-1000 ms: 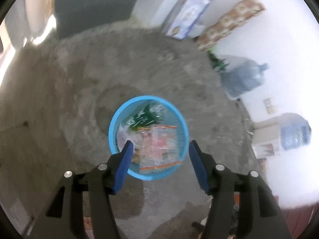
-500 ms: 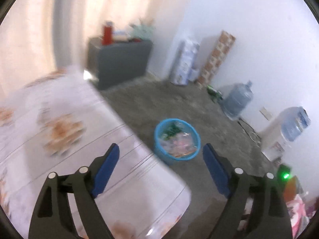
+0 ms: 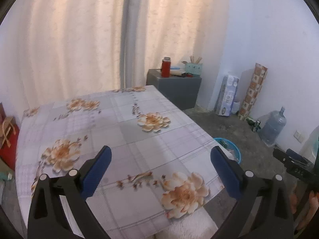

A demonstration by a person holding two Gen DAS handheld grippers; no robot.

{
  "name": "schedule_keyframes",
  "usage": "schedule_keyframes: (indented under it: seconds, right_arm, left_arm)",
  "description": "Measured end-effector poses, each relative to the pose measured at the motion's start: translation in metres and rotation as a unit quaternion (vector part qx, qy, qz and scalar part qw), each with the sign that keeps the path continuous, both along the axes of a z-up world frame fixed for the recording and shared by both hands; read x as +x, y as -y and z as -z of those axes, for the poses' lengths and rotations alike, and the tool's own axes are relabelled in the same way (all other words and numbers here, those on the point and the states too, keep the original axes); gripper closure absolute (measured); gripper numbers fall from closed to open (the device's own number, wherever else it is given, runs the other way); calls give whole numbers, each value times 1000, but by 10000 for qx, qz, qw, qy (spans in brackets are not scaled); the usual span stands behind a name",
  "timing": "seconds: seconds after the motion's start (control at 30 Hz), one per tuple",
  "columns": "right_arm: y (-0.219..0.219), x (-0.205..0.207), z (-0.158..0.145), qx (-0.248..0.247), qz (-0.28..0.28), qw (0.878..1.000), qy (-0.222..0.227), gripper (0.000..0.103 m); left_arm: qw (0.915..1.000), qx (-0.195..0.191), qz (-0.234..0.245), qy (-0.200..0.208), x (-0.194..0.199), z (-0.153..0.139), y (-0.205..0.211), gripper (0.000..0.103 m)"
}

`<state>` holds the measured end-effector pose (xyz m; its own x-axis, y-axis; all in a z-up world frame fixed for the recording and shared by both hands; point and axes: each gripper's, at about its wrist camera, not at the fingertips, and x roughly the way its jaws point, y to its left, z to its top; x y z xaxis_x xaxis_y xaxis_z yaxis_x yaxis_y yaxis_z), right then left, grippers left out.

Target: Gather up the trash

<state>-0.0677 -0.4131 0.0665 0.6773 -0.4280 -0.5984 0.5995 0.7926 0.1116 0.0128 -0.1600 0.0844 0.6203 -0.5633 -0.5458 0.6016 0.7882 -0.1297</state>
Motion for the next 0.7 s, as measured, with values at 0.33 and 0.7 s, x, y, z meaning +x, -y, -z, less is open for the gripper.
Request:
schedule_keyframes:
  seconds: [0.33,0.7]
  right_arm:
    - [-55,13,8,-369,296,9975,-517,8]
    - [-85,8,-2,-1163,775,9876,-721,8]
  left_arm:
    - [9956,119,-829,-418,-3,18,-17,5]
    - [9953,612,-750,-76,-19,25,-5,5]
